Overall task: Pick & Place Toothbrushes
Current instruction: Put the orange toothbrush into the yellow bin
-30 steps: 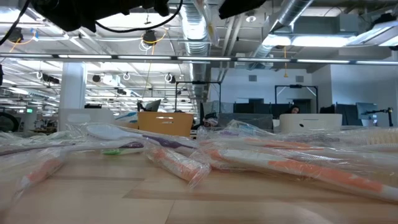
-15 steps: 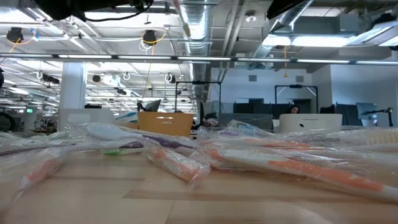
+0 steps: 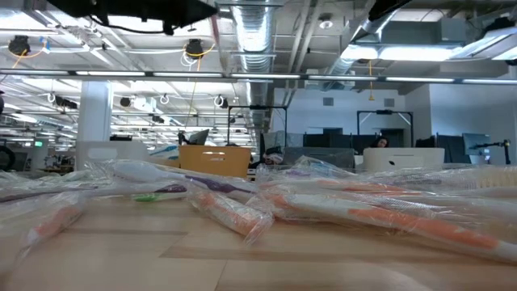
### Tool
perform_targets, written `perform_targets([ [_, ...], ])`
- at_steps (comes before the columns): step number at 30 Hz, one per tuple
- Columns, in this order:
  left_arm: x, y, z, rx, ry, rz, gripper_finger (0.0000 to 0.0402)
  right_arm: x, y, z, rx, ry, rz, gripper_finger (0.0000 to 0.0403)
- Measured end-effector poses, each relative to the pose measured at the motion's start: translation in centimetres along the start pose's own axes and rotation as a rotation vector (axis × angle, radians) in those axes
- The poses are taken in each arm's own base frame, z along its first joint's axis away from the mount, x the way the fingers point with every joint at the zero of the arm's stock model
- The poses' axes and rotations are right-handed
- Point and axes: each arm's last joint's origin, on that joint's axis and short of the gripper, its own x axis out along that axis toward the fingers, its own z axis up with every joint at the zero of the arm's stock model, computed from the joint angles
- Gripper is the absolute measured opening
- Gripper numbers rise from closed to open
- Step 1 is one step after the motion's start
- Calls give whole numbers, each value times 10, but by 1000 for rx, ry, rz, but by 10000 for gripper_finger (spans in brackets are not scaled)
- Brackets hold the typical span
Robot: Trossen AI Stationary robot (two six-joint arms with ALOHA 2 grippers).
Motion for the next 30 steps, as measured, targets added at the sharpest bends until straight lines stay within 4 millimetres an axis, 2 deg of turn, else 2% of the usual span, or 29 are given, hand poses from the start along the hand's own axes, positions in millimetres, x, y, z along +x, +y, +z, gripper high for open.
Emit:
perform_targets([
  [7,26,15,1,-82,255,42,17,15,-13,-2,28,82,-74,274],
  [12,42,13,1,-92,426,-51,17,29,-14,-5,42,173,-111,274],
  [16,46,13,10,-99,521,-79,17,35,-12,-9,30,239,-86,274],
  [21,40,16,33,-104,629,-83,17,32,-8,-14,132,299,2,274],
  [25,34,19,54,-120,658,-53,17,22,-3,-24,210,387,60,274],
  [30,38,20,58,-141,686,-45,17,8,5,-32,254,431,68,274],
])
